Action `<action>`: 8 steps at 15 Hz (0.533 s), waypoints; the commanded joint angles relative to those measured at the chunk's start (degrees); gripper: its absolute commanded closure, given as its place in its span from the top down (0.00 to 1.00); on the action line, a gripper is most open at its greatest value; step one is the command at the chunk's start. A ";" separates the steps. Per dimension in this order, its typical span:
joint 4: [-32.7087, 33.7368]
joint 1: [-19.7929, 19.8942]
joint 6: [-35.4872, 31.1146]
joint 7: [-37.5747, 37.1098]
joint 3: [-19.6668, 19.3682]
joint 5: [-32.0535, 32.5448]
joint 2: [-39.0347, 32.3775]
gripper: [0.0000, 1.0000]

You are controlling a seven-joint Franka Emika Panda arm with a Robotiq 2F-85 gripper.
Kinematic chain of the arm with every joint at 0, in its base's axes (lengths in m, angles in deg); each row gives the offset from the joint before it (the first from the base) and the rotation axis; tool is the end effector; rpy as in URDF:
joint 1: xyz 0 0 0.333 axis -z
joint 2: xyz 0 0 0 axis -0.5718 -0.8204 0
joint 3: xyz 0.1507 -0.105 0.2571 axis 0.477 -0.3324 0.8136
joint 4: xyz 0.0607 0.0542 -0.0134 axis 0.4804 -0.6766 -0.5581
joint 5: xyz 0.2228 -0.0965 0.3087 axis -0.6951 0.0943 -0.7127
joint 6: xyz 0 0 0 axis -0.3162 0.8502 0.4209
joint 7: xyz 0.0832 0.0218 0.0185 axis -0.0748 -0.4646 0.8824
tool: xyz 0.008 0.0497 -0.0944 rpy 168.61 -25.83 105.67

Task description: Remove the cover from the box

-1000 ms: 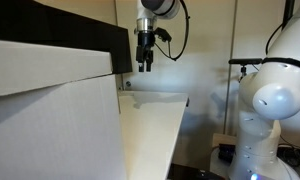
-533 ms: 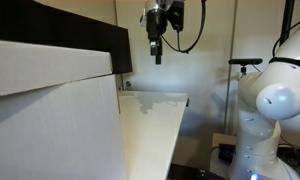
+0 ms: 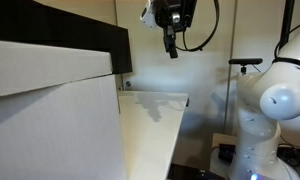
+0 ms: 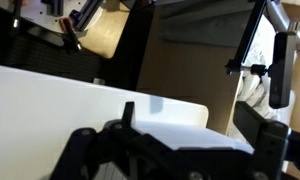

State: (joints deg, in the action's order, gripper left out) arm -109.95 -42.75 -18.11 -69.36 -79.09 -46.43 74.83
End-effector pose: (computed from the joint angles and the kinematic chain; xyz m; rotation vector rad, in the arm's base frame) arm 0.2898 0.0697 0.6014 -2.4310 -0.5648 0.3653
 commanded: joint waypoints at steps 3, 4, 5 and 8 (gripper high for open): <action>-4.78 -0.15 2.93 3.36 3.82 -7.00 -0.03 1.00; -5.15 0.11 2.32 2.81 4.90 -8.02 -0.19 1.00; -4.89 0.35 0.43 2.15 6.26 -9.26 -1.53 1.00; -5.19 2.32 -6.33 -1.51 8.64 -14.09 0.60 1.00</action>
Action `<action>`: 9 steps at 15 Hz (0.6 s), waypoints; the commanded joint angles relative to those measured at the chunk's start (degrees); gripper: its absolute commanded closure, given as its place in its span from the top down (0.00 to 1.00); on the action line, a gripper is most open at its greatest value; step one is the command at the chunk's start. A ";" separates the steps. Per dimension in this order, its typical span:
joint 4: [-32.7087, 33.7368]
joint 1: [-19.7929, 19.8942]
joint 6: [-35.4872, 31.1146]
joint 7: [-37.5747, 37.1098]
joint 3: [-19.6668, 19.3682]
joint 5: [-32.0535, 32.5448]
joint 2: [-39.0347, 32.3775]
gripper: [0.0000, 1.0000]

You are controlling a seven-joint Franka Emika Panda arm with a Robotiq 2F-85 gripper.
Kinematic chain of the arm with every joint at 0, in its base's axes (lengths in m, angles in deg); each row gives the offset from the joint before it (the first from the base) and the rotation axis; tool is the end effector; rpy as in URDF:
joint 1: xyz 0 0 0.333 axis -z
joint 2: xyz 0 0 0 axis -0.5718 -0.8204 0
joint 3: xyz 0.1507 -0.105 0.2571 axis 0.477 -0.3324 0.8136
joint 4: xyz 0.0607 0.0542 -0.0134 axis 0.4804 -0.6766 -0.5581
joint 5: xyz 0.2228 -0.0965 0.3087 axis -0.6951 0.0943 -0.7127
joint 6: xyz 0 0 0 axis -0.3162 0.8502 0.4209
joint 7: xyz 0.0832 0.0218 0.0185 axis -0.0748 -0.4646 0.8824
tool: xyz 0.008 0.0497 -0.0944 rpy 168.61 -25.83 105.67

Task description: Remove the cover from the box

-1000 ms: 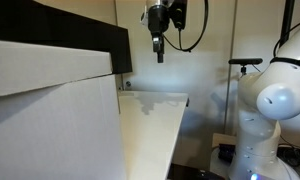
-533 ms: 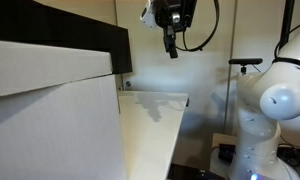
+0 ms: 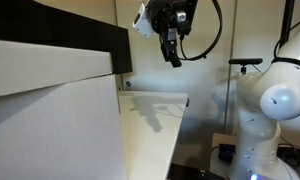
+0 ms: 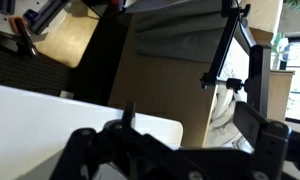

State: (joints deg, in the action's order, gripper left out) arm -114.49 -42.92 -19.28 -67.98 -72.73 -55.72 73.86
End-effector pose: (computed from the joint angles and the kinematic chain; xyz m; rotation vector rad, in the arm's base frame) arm 0.2805 0.1304 0.5715 -2.2987 -0.6438 0.4546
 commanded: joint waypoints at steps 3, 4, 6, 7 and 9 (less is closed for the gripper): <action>-1.02 4.11 -11.42 -7.37 3.64 -9.56 3.75 1.00; -1.66 4.71 -13.46 -8.50 3.97 -10.62 4.96 1.00; -3.33 5.87 -16.82 -12.18 4.89 -12.30 7.76 1.00; -4.76 6.48 -18.58 -13.81 5.40 -12.99 9.61 1.00; -7.35 7.32 -20.54 -17.14 6.09 -13.71 12.79 1.00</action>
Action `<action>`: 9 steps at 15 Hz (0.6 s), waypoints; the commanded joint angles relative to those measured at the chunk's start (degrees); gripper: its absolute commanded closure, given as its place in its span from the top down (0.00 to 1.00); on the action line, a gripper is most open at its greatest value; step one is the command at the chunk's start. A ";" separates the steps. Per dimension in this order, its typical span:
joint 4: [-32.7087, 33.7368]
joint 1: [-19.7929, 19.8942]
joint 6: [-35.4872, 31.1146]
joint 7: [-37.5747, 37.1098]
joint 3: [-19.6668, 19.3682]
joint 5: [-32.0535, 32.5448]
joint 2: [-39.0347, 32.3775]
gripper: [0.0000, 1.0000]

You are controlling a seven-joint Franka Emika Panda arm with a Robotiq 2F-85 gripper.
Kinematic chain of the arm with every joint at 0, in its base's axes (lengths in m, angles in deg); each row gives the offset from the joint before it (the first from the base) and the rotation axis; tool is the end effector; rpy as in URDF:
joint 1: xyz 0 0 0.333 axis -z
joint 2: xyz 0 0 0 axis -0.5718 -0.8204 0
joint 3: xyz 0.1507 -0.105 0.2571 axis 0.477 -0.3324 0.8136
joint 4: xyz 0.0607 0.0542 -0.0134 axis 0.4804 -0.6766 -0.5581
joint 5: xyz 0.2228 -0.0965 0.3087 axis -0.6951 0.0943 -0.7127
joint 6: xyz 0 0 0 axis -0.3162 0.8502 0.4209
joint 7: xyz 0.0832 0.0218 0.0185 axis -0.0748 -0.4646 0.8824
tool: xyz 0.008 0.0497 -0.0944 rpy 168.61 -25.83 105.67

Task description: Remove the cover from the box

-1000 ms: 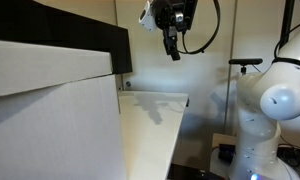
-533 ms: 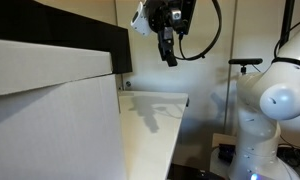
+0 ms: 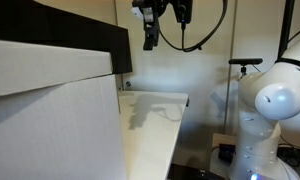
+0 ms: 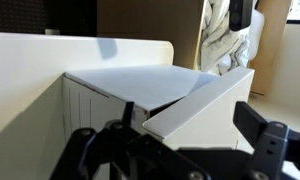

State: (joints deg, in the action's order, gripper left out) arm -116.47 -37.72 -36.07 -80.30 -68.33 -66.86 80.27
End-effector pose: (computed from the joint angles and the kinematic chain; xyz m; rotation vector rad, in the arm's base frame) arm 0.2904 0.1392 0.6116 -2.3031 -0.2487 0.0849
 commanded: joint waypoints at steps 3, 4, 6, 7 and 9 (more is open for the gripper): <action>-5.57 1.79 -18.21 -5.41 9.25 -6.28 -2.02 1.00; -5.75 1.13 -20.77 -6.07 10.35 -6.20 -3.17 1.00; -5.95 -0.73 -20.16 -5.58 8.93 -4.06 -2.17 1.00; -5.96 -1.14 -21.56 -5.86 9.69 -4.05 -3.75 1.00; -5.42 -1.35 -22.04 -5.87 9.76 -4.33 -5.36 1.00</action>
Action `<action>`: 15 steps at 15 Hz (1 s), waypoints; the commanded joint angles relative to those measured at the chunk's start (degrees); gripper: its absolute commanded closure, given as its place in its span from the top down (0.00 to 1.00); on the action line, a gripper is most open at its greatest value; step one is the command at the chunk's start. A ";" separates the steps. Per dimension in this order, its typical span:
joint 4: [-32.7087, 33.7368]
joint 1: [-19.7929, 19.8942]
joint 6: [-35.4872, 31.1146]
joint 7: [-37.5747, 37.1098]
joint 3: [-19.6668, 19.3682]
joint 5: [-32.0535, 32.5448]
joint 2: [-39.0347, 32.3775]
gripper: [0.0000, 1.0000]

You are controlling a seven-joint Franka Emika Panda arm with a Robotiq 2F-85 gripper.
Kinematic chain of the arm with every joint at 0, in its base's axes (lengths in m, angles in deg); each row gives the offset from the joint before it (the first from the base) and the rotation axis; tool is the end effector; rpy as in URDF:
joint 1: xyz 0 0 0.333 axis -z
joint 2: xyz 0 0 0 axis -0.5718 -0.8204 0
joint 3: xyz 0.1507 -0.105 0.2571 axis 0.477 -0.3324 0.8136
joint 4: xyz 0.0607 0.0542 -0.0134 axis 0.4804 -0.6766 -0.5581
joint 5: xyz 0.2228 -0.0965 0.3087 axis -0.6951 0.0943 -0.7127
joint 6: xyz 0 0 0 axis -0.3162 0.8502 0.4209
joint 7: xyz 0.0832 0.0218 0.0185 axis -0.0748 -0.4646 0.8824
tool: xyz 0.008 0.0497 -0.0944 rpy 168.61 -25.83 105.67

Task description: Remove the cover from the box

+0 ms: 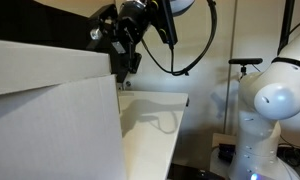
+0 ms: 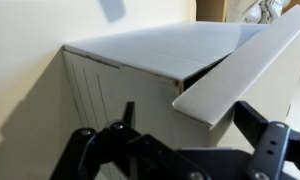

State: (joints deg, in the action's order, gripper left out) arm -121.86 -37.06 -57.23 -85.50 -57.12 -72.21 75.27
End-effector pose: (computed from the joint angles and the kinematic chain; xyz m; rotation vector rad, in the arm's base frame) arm 0.3273 0.1933 0.5465 -2.3701 0.0036 -0.0236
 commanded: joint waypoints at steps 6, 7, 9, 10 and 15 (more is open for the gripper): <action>0.04 -2.07 -0.84 -0.69 -1.63 0.98 -0.44 1.00; 0.43 -2.12 -2.02 -0.74 -1.11 0.05 -1.35 1.00; 0.88 -2.62 -2.97 -0.59 -0.94 -0.83 -2.36 1.00; 0.95 -3.00 -3.40 -0.45 -0.98 -0.84 -2.60 1.00; 0.89 -4.88 -4.80 -0.23 -2.39 -2.33 -3.12 1.00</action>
State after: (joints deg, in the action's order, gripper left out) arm -121.48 -40.34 -60.31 -85.55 -58.29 -72.61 73.58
